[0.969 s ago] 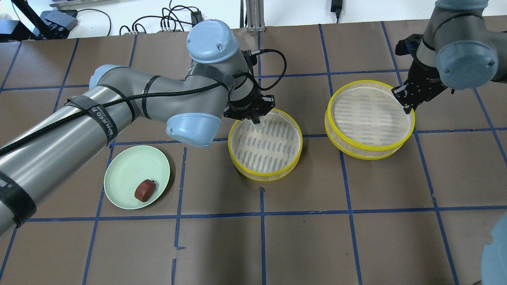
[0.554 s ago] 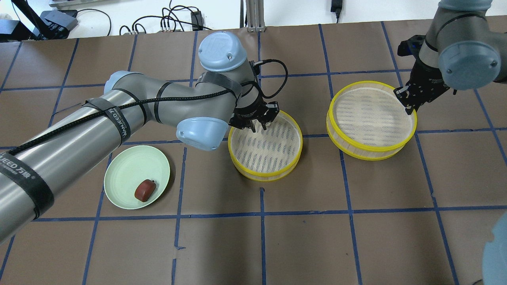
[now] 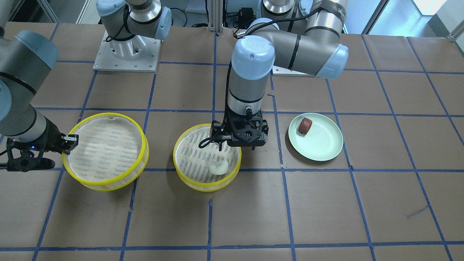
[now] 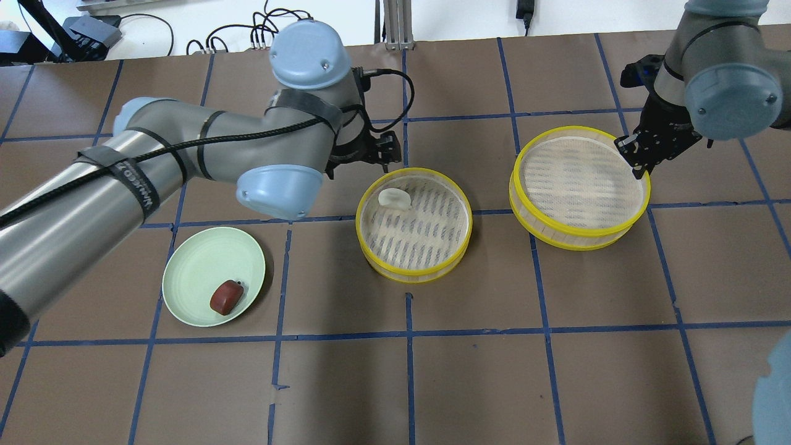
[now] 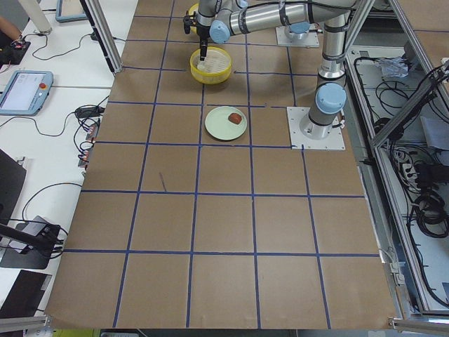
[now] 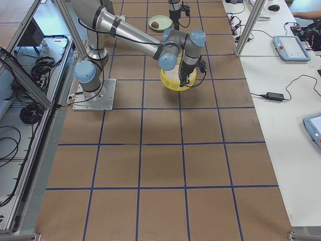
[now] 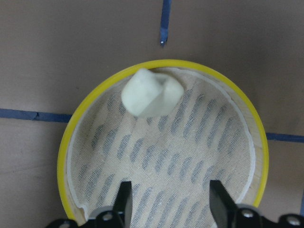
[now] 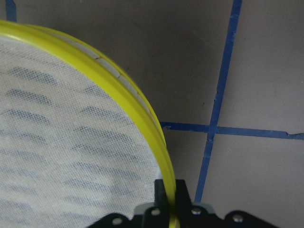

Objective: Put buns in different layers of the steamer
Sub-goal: 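Withdraw the left gripper toward the plate while the right carries the tier back, then stack the top tier with the right gripper while the left grasps the brown bun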

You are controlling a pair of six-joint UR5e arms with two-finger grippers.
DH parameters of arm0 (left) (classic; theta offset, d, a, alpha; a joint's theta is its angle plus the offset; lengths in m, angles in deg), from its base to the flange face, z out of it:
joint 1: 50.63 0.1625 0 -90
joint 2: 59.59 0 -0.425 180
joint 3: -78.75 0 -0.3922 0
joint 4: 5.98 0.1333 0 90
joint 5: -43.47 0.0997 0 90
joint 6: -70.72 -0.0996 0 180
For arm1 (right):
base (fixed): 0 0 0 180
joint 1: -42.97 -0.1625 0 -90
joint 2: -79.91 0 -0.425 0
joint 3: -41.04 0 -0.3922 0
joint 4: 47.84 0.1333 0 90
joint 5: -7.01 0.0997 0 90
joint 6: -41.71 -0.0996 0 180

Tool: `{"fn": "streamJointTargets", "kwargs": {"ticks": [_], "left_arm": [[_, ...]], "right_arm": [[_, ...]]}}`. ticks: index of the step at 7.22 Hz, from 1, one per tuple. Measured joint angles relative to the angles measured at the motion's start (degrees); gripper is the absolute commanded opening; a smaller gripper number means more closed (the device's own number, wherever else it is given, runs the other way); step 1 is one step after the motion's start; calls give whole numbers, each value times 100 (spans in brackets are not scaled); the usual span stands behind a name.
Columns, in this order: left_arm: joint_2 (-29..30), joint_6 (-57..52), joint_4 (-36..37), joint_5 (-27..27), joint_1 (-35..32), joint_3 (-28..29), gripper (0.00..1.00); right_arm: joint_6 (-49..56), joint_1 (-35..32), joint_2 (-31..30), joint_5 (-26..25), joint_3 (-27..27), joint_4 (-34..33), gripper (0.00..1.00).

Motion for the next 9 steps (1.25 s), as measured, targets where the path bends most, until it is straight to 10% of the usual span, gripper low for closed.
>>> {"fn": "streamJointTargets", "kwargs": {"ticks": [3, 9], "left_arm": [[-728, -1701, -1349, 282, 1116, -301, 100], [-1017, -2024, -1516, 1205, 1412, -1781, 98]], "right_arm": [[-364, -144, -124, 19, -75, 99, 7], [-2300, -1365, -257, 76, -94, 161, 7]]}}
